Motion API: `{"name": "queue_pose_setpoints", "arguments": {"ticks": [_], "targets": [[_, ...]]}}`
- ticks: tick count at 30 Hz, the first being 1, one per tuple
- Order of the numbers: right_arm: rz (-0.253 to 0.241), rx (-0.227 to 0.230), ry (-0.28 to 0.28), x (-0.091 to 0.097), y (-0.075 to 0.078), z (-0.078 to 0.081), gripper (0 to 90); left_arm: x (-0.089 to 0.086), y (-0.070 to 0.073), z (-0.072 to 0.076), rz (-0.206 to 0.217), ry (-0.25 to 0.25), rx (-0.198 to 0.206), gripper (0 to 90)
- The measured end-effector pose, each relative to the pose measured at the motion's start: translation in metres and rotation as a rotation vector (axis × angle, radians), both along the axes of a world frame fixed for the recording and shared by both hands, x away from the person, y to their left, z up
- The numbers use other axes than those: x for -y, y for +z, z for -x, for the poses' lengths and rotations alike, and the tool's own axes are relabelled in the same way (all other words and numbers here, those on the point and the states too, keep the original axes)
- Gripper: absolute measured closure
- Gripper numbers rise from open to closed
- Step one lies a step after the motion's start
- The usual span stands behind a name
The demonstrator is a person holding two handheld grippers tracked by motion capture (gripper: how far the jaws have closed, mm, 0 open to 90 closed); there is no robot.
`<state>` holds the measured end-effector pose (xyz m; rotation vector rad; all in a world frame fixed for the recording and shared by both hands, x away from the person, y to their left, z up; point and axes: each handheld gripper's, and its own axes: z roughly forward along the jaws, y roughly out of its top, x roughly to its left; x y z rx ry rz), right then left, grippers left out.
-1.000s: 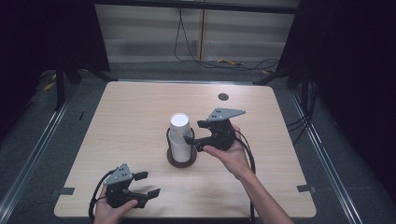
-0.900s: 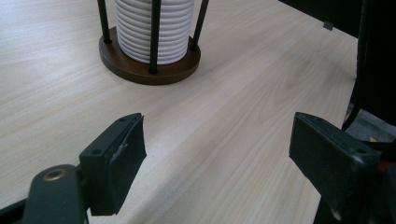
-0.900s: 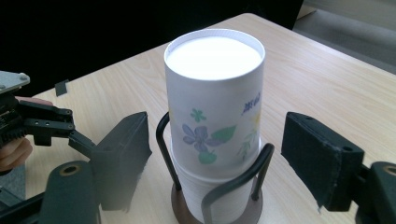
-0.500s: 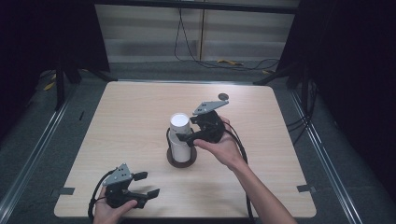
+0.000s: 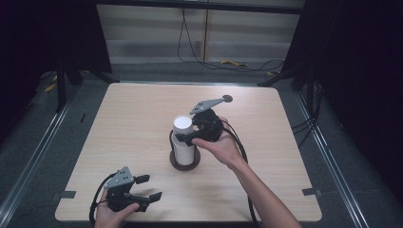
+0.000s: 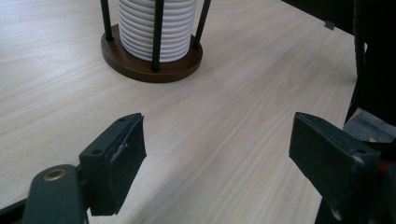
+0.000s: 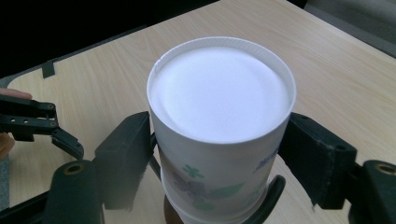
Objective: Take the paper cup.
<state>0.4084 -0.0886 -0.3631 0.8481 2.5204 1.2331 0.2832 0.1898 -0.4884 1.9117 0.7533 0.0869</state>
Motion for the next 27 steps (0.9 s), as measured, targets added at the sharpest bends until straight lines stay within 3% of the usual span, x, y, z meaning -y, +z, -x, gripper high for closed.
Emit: {"name": "queue_pose_setpoints", "arguments": {"ticks": [13, 26, 27], "targets": [[0.013, 0.027, -0.005, -0.001, 0.006, 0.001, 31.3, 0.0, 0.0, -0.001, -0.007, -0.005, 0.001, 18.5], [0.0, 0.051, -0.007, 0.0, 0.009, 0.003, 33.1, 0.001, -0.001, -0.002, -0.004, -0.002, -0.004, 18.5], [-0.017, 0.063, -0.014, 0.001, 0.012, 0.004, 33.9, 0.001, -0.001, -0.002, -0.006, -0.004, -0.004, 18.5]]}}
